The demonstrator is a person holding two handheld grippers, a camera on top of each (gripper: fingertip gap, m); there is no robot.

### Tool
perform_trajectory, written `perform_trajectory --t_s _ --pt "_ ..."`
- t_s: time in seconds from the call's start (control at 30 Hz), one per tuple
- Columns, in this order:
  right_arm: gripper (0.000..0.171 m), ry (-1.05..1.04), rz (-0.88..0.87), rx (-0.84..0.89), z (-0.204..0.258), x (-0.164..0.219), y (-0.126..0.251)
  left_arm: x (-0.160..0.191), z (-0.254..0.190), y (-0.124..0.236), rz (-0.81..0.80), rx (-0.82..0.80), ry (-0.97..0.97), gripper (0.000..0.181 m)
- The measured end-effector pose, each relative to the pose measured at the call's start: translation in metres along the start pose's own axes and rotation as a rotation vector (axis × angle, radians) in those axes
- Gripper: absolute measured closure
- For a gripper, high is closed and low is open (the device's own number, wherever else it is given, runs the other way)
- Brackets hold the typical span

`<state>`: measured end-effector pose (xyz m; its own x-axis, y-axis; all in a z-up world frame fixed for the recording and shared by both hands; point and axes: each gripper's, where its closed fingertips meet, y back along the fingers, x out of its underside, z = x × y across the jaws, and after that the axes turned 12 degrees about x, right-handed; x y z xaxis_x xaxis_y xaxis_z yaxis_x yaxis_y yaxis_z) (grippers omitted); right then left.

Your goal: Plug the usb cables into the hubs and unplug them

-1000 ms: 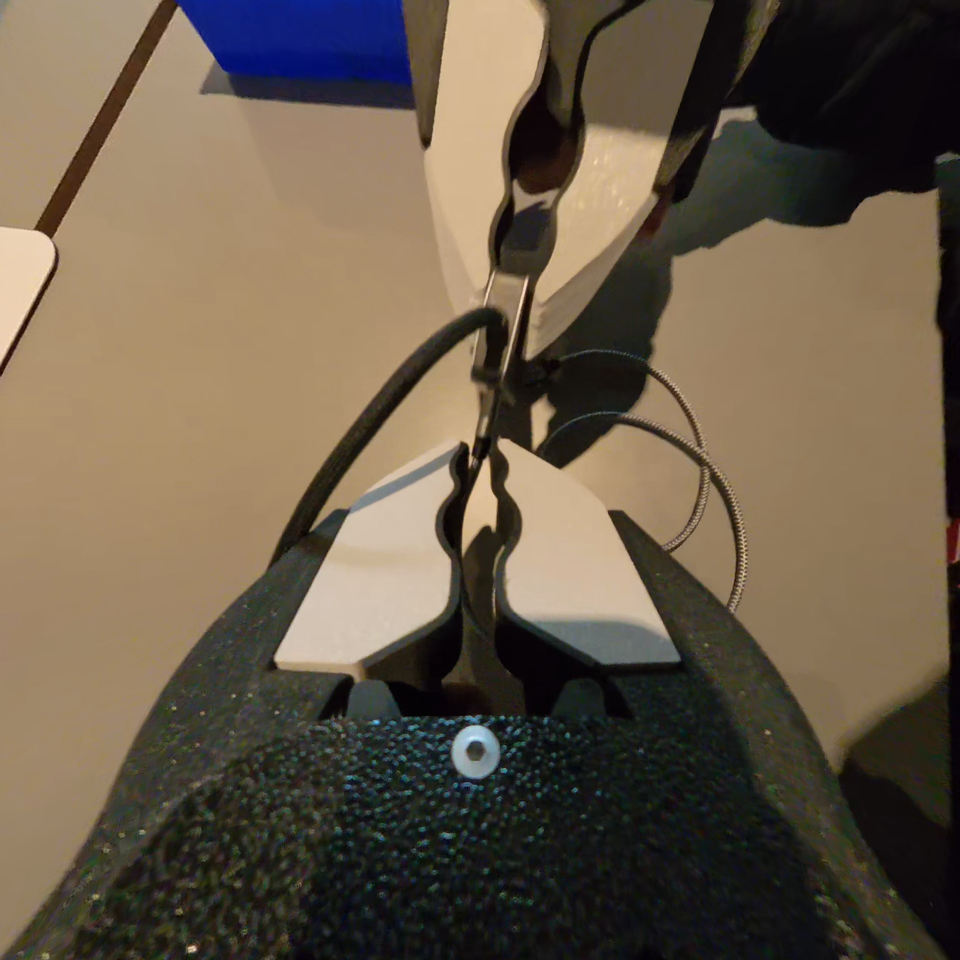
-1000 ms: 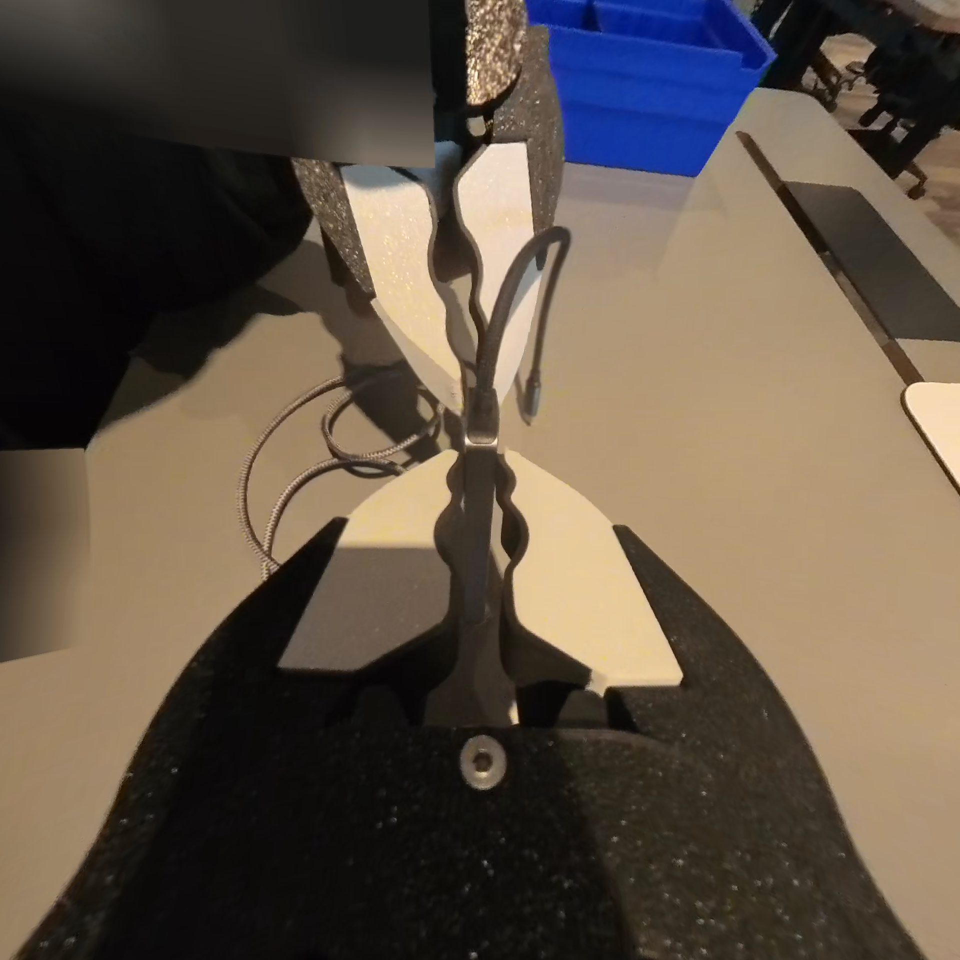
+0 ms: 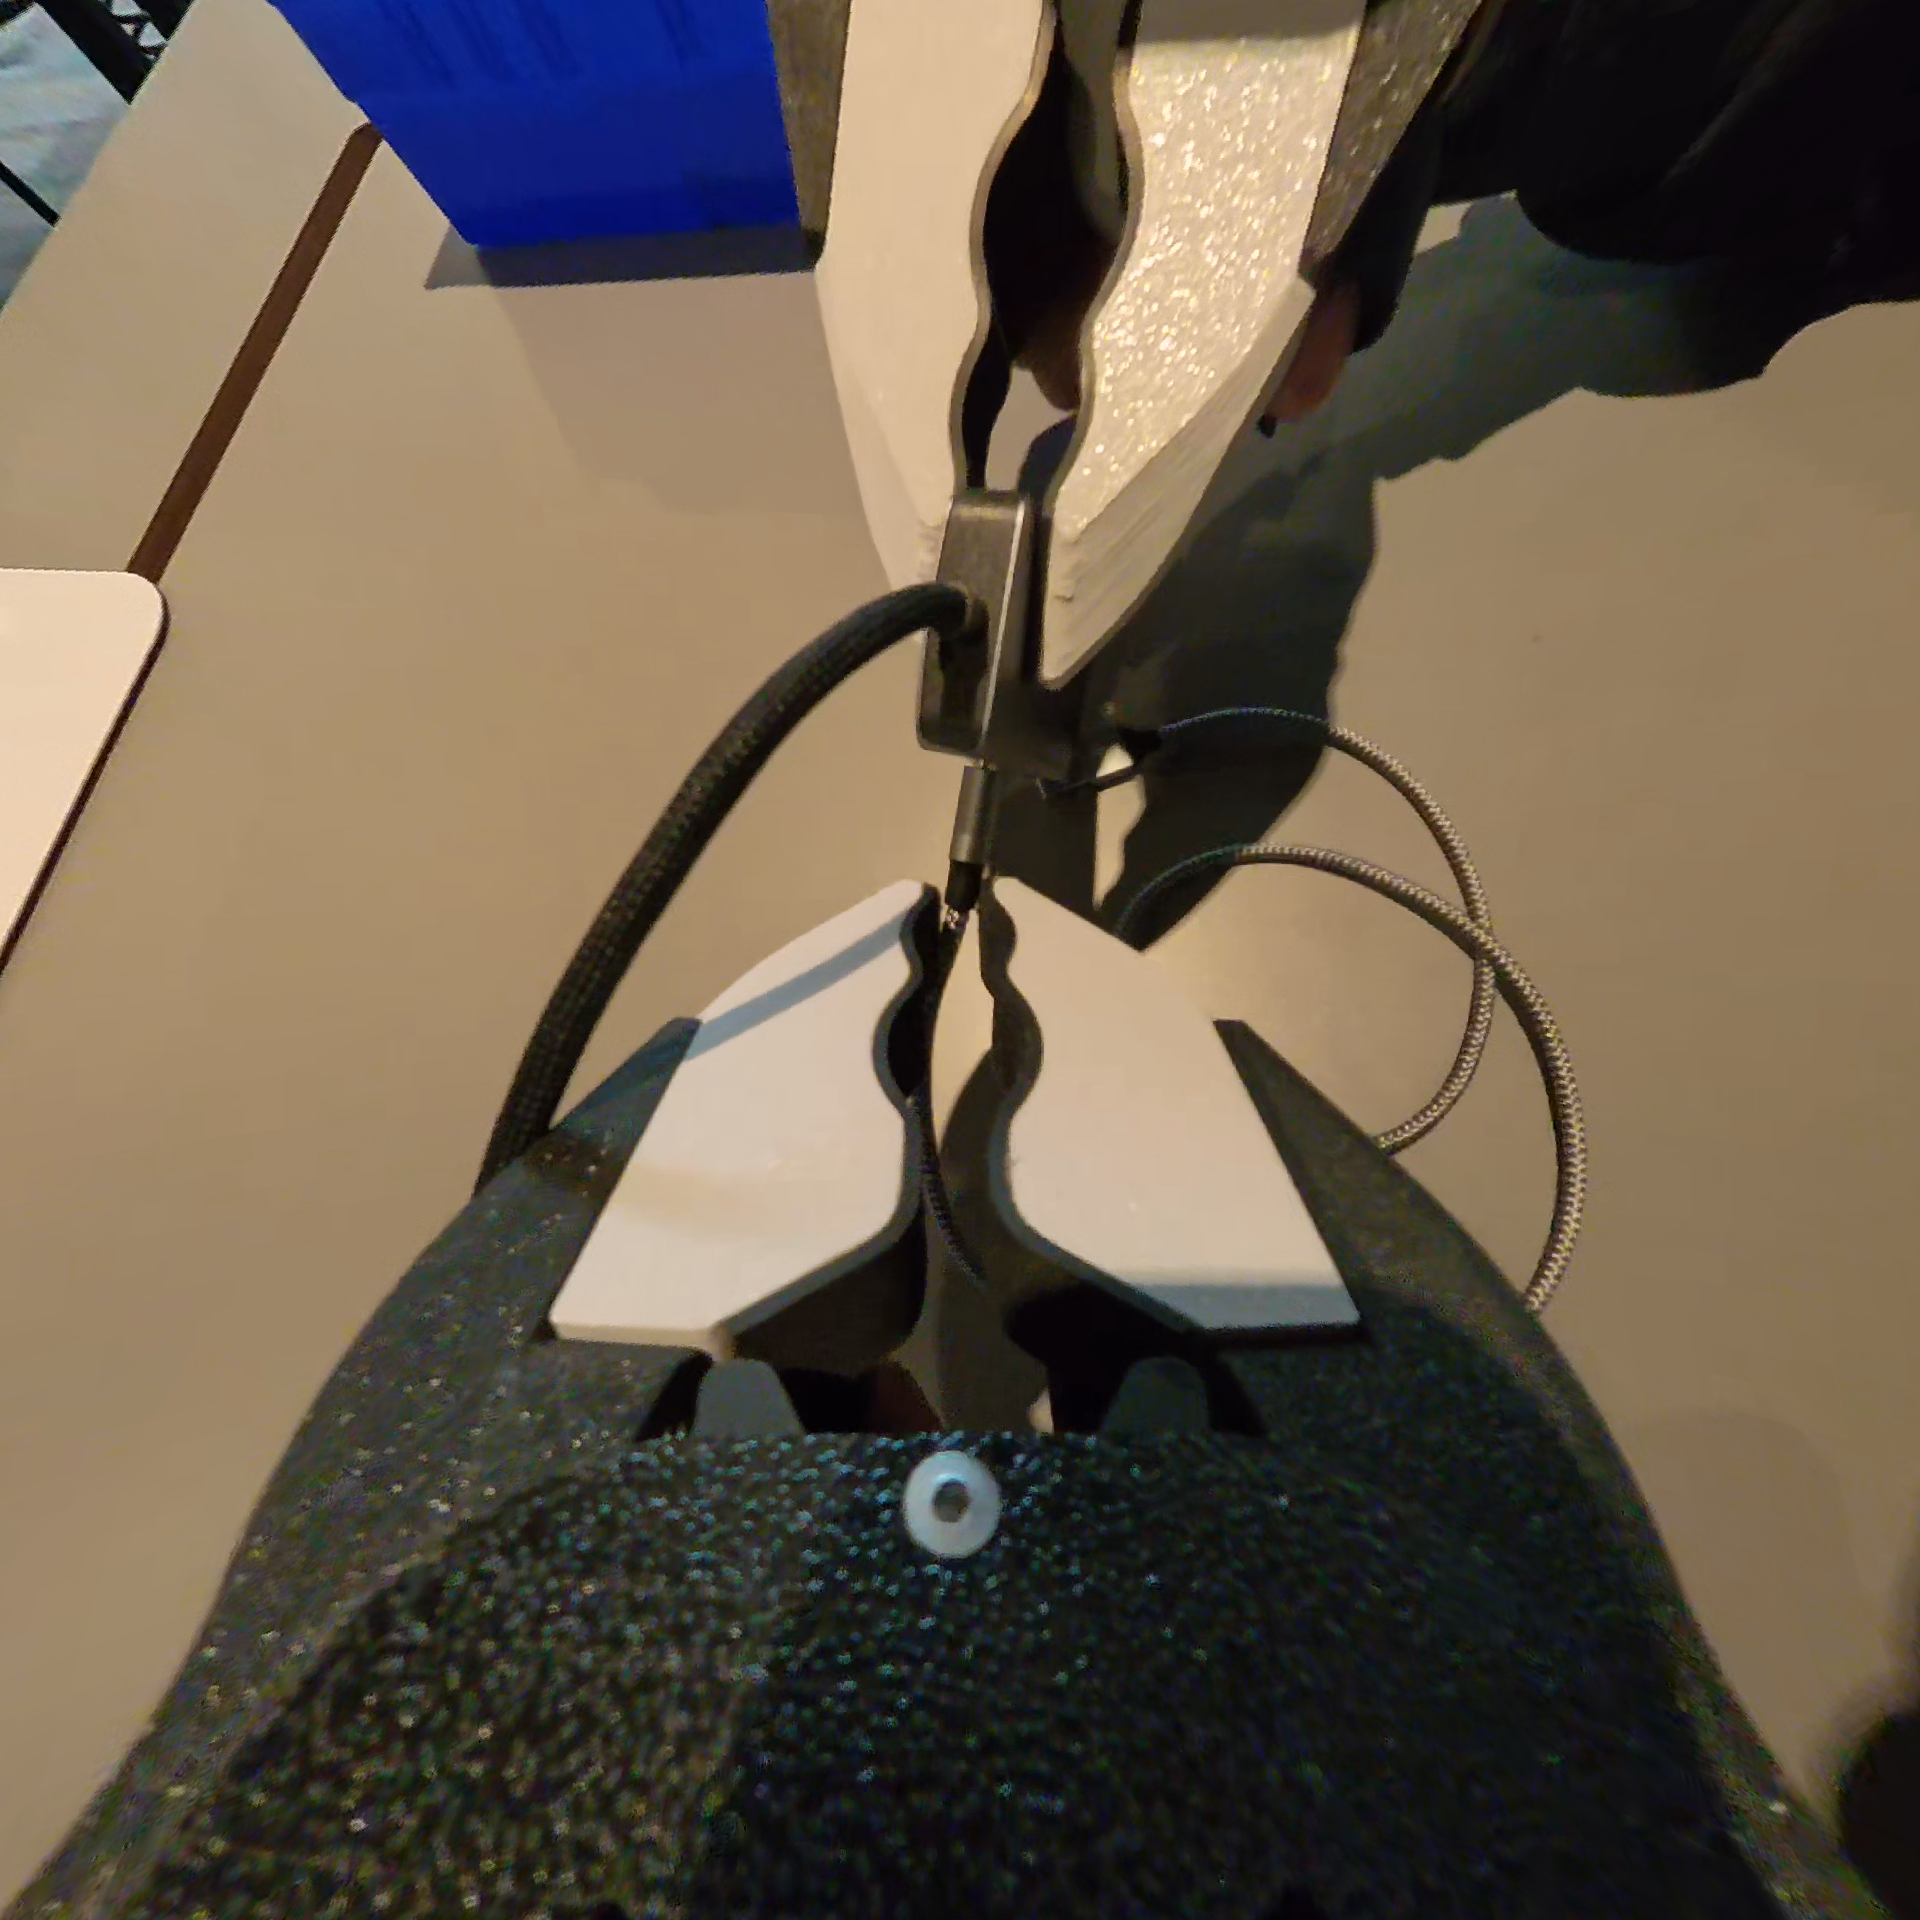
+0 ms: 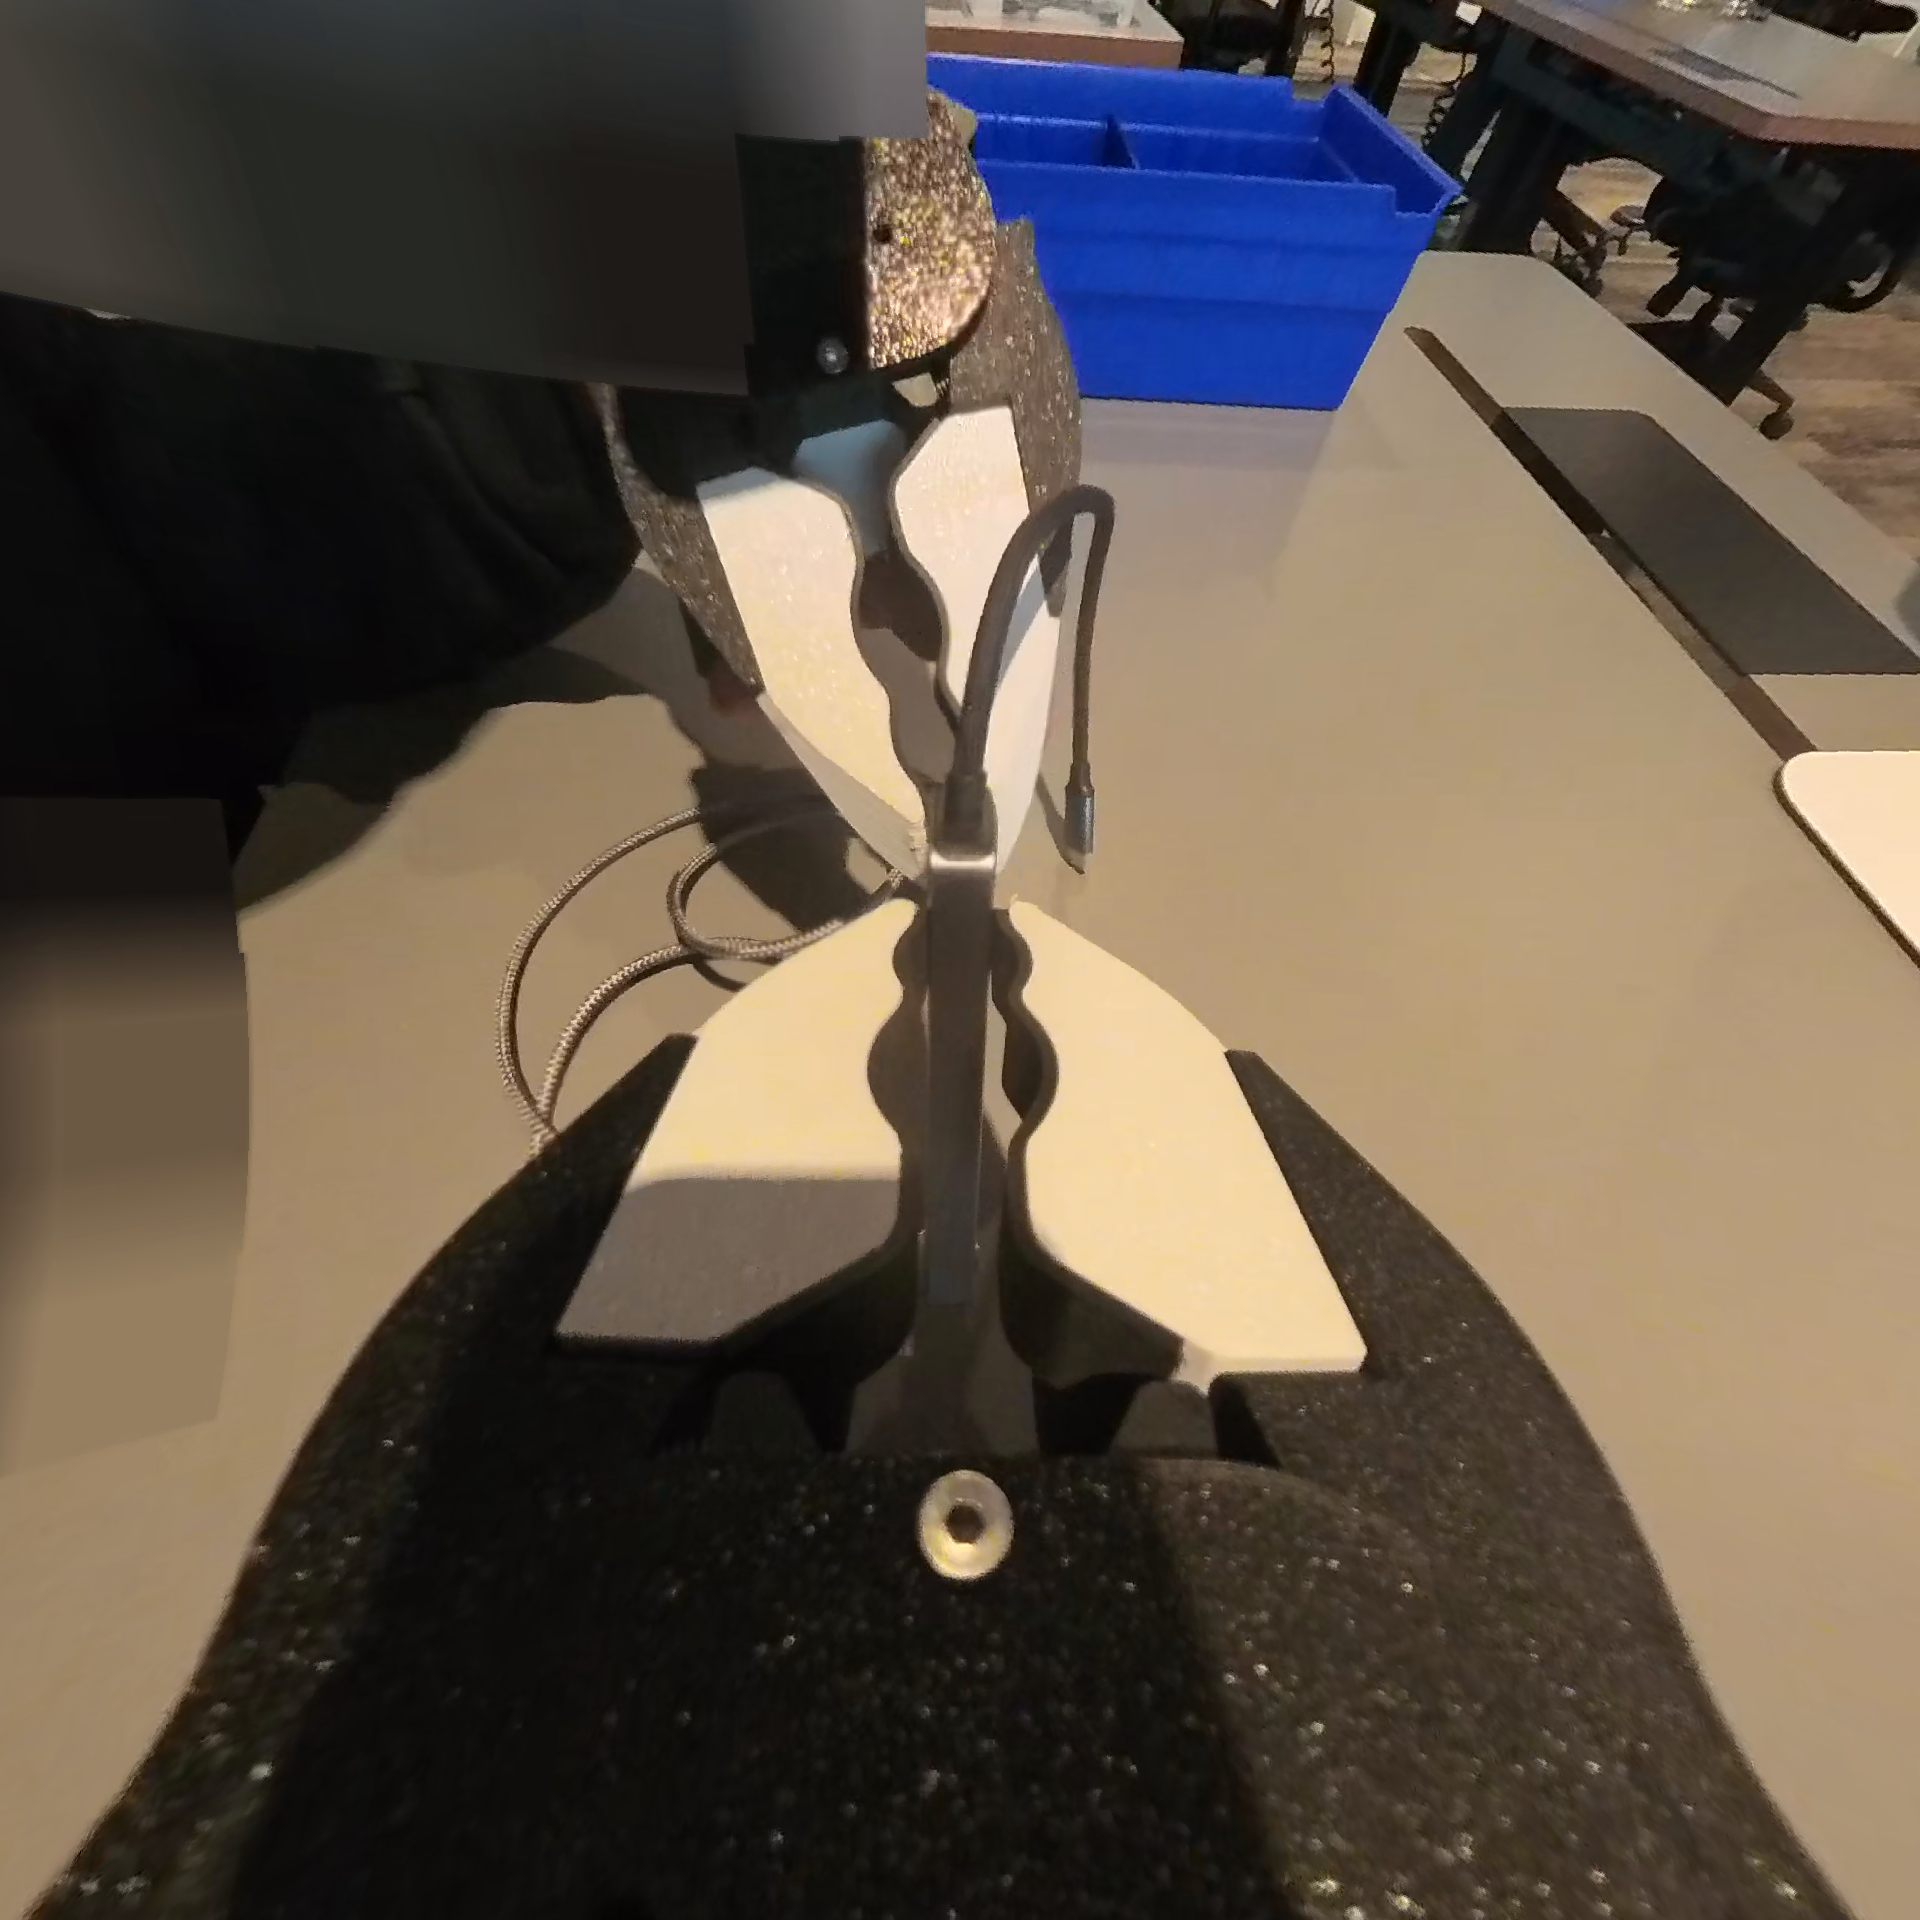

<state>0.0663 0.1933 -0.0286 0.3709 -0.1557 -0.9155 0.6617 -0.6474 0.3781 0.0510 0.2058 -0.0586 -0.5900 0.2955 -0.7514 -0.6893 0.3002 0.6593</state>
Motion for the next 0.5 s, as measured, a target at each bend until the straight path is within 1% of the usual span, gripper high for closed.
perform_trajectory --t_s 0.17,0.5 --pt "0.16 -0.042 -0.001 -0.018 -0.0013 0.0028 0.001 -0.0002 -0.0018 -0.0037 -0.001 0.05 0.041 0.176" --pt "0.16 -0.141 -0.003 -0.054 -0.0029 0.0068 -0.001 0.0024 -0.0014 -0.0065 0.009 0.068 0.081 0.177"
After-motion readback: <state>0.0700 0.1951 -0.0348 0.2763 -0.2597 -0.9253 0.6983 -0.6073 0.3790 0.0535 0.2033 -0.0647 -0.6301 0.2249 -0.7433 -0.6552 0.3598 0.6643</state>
